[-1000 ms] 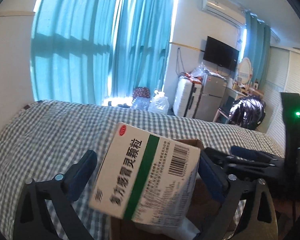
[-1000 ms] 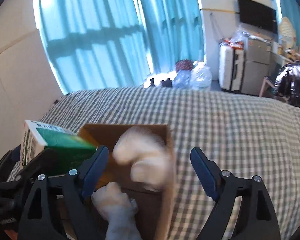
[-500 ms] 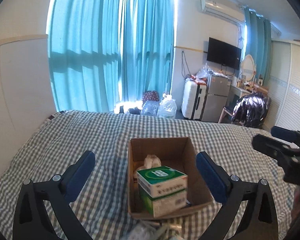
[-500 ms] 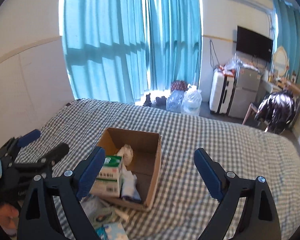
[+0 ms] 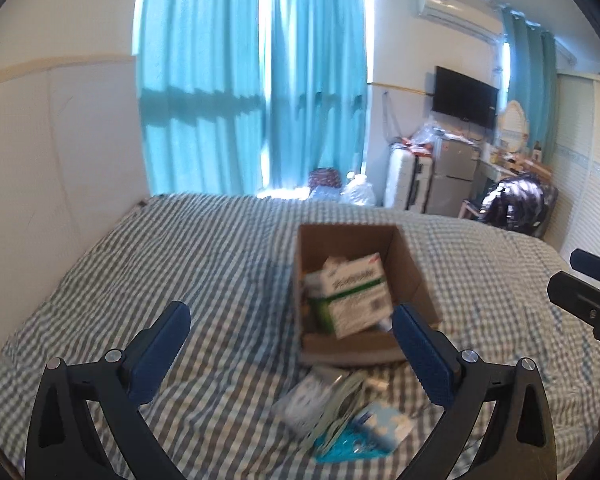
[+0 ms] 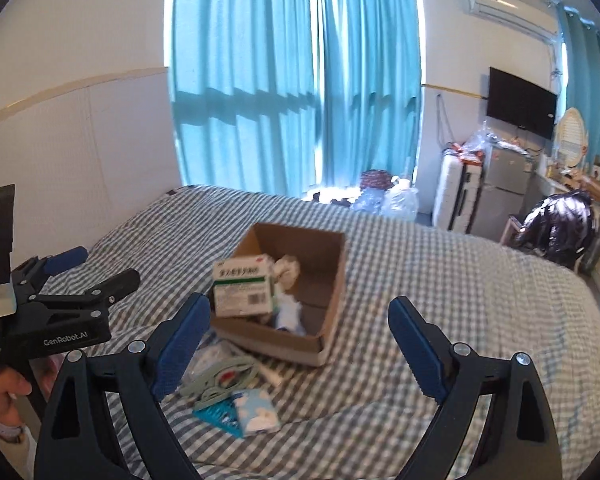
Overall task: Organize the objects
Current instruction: 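Grasp the pale green clip with the left tool while the right tool grasps the cloud-print tissue pack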
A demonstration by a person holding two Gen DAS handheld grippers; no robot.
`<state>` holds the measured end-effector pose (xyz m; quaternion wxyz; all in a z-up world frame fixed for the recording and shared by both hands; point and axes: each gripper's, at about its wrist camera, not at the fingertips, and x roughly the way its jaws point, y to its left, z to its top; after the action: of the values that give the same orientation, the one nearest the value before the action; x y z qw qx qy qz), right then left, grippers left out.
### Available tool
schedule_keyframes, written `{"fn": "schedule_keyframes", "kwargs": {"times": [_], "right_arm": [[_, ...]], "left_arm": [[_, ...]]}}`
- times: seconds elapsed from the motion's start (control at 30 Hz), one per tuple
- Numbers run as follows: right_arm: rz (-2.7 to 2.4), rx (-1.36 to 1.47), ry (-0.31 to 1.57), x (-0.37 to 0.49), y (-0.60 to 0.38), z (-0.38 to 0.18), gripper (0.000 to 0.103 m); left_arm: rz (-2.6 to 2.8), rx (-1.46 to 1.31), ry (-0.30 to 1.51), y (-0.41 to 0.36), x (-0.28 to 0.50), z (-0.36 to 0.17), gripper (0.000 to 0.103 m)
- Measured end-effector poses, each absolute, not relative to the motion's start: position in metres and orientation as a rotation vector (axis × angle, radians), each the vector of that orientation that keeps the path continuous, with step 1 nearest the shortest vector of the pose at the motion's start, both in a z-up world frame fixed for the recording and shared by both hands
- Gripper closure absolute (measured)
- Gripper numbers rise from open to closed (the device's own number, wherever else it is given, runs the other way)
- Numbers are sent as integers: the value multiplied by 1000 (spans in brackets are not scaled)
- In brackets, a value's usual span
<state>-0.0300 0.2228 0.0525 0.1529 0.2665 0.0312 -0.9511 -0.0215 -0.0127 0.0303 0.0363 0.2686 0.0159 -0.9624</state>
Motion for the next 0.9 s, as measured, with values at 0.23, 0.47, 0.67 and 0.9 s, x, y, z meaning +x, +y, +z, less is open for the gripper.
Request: {"fn": "schedule_keyframes", "kwargs": {"times": [0.23, 0.47, 0.67, 0.9], "right_arm": [[-2647, 917, 42, -43, 207, -38, 12], [-2584, 1075, 147, -63, 189, -104, 12], [-2479, 1244, 117, -81, 176, -149, 12], [-2364, 1398, 163, -90, 162, -183, 30]], "left_arm": [[-2876, 868, 132, -28, -11, -38, 0], [-2861, 994, -53, -17, -19, -92, 0], [-2811, 1148, -73, -21, -32, -129, 0], [-2802, 1234, -3, -23, -31, -144, 0]]}}
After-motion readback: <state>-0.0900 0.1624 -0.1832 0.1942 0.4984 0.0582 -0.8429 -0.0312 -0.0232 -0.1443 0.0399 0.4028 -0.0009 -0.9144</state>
